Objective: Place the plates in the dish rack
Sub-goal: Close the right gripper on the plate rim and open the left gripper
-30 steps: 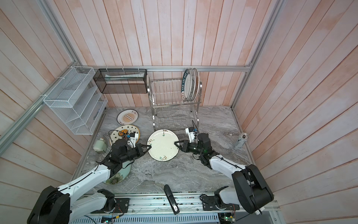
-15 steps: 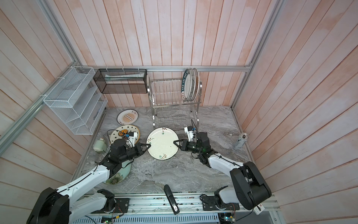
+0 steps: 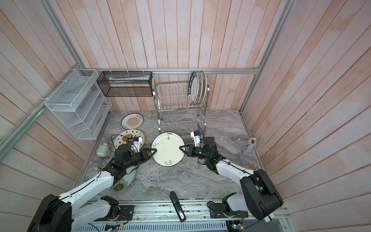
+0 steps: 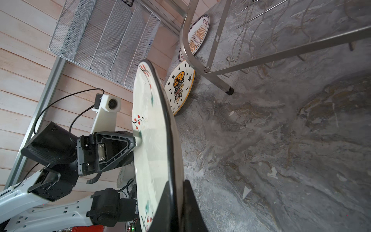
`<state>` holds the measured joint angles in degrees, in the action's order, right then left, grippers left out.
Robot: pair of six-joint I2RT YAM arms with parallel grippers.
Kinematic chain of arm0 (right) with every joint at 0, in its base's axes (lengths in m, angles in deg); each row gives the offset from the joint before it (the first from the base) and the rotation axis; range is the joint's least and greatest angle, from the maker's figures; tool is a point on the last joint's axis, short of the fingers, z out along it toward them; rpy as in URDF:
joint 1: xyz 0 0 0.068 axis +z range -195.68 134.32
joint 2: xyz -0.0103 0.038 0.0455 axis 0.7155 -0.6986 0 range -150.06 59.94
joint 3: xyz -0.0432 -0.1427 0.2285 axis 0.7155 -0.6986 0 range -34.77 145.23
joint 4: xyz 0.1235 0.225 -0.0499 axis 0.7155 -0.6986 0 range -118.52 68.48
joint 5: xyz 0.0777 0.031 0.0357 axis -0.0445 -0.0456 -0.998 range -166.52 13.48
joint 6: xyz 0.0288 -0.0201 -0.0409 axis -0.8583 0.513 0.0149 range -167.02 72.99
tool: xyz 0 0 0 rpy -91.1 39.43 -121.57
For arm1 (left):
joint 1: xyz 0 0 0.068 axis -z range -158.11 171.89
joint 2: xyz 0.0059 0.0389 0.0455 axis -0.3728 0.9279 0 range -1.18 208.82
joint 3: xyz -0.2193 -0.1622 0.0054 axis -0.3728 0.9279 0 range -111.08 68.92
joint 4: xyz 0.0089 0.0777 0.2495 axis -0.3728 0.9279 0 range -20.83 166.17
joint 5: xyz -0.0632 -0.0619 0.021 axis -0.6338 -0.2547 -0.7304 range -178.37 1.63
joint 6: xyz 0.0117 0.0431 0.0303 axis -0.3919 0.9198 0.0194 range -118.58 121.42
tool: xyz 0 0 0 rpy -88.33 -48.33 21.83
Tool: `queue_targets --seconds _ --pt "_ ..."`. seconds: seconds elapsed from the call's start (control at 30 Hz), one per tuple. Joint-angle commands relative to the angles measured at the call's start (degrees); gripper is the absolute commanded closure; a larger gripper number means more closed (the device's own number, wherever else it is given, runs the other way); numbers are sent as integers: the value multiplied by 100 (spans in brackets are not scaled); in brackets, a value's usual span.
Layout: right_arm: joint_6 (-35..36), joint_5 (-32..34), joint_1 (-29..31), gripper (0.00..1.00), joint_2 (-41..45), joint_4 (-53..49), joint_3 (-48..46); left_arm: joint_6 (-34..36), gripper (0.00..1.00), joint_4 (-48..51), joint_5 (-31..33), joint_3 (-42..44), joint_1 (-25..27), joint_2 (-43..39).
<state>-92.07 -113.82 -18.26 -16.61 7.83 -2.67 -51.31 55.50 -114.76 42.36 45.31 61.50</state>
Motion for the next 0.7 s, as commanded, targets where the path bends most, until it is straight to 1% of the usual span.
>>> queue_targets --seconds 0.0,0.1,0.33,0.67 --pt "230 297 18 100 191 -112 191 26 66 -261 -6 -106 22 -154" --pt "250 470 -6 100 290 -203 155 51 63 -208 -4 -106 27 -169" --pt "488 1202 -68 100 683 -768 125 104 62 -74 23 -120 20 -220" --pt "739 1763 -272 100 1406 -1295 26 131 62 -13 38 -101 22 -264"
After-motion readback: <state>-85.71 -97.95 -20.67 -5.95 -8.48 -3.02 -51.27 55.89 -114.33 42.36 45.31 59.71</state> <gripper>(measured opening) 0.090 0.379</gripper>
